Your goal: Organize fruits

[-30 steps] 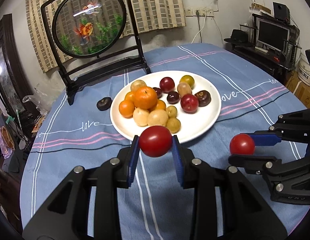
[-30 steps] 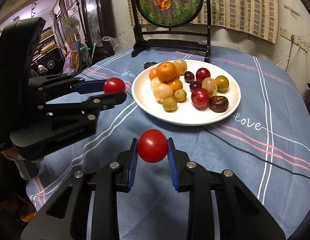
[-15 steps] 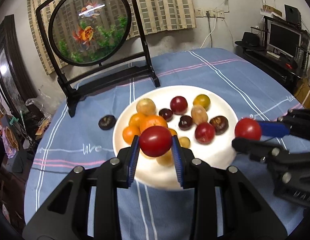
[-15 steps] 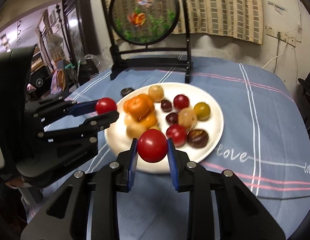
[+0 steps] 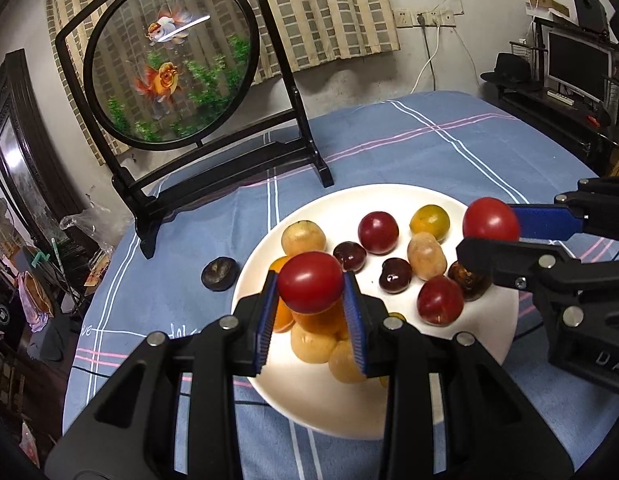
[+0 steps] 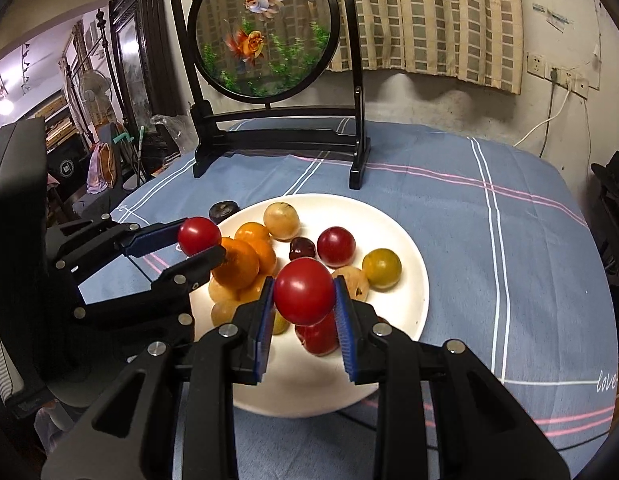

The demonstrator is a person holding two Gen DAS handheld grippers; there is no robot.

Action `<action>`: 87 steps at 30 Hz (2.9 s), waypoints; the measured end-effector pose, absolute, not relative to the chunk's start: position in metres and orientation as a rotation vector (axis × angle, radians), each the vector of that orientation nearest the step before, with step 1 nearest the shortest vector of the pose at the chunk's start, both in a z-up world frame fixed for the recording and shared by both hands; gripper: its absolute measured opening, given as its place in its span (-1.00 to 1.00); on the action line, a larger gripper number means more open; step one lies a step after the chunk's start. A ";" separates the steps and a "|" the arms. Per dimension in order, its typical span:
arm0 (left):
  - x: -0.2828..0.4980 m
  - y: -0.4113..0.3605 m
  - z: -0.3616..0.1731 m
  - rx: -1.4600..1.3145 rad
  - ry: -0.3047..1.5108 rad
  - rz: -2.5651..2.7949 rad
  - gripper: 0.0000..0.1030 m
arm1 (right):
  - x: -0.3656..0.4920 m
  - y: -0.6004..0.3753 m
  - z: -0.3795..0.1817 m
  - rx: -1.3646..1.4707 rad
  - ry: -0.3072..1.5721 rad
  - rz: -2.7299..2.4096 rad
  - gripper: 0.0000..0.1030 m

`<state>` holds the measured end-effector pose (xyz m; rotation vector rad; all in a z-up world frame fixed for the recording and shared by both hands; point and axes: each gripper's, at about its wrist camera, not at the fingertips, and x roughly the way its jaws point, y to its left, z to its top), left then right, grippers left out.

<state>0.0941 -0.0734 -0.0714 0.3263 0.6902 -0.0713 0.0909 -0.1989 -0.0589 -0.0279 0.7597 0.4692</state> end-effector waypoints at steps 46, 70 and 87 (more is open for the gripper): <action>0.124 -0.080 -0.084 0.366 0.655 -0.046 -0.36 | 0.164 -0.172 -0.071 -0.057 0.809 0.437 -0.44; 0.076 -0.065 -0.060 0.329 0.541 0.007 0.79 | 0.118 -0.215 -0.055 -0.022 0.742 0.369 0.31; -0.052 -0.077 0.005 0.231 0.318 -0.030 0.96 | -0.028 -0.268 -0.077 0.083 0.726 0.402 0.48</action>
